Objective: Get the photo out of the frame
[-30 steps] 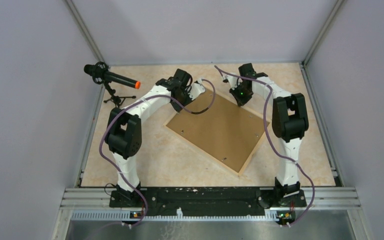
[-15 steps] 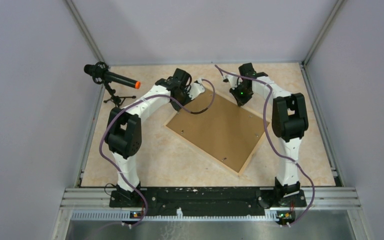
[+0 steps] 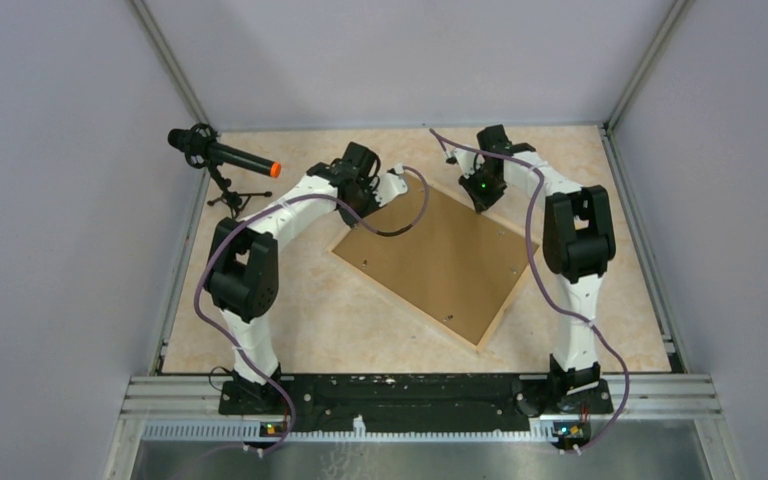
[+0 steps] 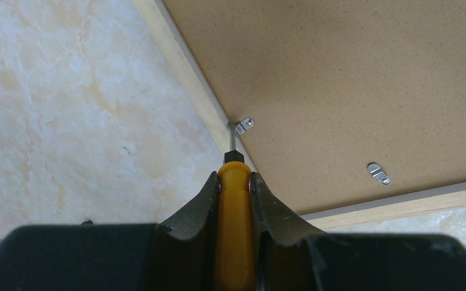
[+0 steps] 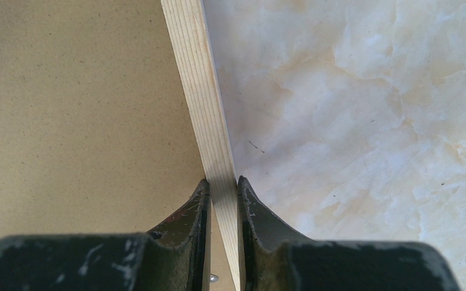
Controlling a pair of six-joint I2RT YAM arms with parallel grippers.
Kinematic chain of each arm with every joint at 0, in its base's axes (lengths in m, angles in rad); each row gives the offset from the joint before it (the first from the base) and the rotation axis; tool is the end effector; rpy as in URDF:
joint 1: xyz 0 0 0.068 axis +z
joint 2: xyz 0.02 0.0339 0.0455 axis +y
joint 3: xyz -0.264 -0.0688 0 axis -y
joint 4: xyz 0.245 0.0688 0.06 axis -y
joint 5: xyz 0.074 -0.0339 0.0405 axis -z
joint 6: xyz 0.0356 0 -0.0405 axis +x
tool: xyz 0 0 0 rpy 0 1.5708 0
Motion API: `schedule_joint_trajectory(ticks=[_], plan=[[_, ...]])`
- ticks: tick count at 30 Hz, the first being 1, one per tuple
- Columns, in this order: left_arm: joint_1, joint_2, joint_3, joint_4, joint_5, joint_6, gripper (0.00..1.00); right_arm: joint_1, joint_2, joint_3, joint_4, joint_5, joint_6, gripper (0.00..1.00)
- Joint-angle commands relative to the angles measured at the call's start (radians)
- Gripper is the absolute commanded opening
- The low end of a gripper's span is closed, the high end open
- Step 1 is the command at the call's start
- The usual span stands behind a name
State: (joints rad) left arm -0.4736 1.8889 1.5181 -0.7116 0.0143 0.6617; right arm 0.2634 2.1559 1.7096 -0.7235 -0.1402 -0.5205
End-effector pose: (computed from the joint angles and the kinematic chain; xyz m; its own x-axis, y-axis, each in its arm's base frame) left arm 0.3594 -0.1848 0.2346 -0.3361 0.8627 -0.3779 0.8474 0.4521 0.2783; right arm 0.4383 0.1234 0.1814 -0.6168 -0.6764 -0.4026 -0.7114 0.6979 -0.0825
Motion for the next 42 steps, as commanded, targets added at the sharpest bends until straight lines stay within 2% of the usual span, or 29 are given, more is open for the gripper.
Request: schedule_joint_trajectory(ticks=[1, 11, 42], plan=[[0.018, -0.040, -0.039, -0.098, -0.019, 0.018, 0.00, -0.006, 0.062, -0.001, -0.091, -0.024, 0.054, 0.12], [0.006, -0.064, -0.054, -0.122, 0.063, 0.014, 0.00, -0.005, 0.067, 0.010, -0.097, -0.021, 0.053, 0.11], [-0.074, -0.017, -0.048, -0.011, 0.173, -0.095, 0.00, -0.006, 0.068, 0.023, -0.110, -0.045, 0.066, 0.13]])
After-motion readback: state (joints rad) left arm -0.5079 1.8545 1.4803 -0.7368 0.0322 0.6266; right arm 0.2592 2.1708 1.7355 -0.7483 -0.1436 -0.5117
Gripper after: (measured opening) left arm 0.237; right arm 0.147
